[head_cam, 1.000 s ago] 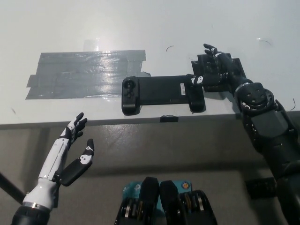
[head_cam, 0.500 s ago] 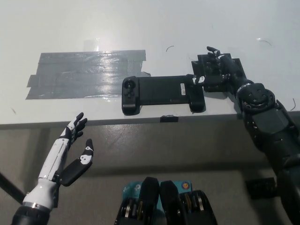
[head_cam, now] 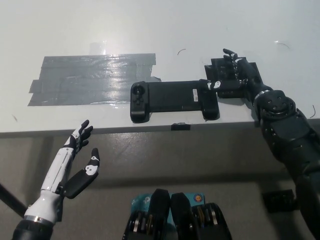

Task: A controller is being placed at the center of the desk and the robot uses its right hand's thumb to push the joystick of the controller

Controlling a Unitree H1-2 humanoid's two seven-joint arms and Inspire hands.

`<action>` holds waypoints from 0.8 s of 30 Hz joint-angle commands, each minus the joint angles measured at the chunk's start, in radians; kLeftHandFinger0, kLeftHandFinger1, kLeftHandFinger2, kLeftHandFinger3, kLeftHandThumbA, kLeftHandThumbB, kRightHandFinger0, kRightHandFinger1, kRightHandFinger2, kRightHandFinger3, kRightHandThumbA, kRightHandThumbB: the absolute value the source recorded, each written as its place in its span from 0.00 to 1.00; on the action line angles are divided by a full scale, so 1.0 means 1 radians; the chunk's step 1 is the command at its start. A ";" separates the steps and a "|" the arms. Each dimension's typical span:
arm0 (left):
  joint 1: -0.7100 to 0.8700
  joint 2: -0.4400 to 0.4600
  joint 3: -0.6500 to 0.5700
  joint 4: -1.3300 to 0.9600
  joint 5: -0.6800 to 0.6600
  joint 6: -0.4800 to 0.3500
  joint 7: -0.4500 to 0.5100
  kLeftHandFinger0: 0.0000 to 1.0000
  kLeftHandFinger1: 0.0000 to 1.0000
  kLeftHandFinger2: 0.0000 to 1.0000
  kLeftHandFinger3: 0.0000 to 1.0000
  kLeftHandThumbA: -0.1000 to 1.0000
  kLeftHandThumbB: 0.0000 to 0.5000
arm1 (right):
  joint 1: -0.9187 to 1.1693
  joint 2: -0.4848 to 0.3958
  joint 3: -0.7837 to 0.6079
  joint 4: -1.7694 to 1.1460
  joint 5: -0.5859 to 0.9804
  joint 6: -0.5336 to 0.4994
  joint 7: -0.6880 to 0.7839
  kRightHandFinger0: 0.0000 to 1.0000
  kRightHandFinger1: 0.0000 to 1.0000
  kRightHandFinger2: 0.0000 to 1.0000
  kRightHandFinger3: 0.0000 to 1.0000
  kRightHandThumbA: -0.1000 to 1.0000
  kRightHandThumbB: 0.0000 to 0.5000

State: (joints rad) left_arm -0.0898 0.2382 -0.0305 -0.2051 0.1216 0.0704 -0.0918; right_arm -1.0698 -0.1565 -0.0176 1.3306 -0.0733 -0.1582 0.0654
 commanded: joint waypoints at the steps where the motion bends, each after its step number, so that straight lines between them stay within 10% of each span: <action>1: -0.015 0.013 0.012 -0.017 -0.005 -0.007 -0.008 1.00 1.00 1.00 1.00 0.37 0.13 | -0.050 -0.029 -0.039 0.014 0.054 0.000 0.003 1.00 1.00 1.00 1.00 0.99 0.82; 24: -0.025 0.016 0.010 -0.021 0.005 -0.004 -0.009 1.00 1.00 1.00 1.00 0.32 0.13 | -0.075 0.002 -0.125 0.017 0.106 0.026 -0.061 1.00 1.00 1.00 1.00 1.00 0.73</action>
State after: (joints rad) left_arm -0.0944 0.2383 -0.0304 -0.2051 0.1238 0.0711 -0.0918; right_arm -1.0816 -0.1466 -0.1367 1.3444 0.0122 -0.1384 0.0436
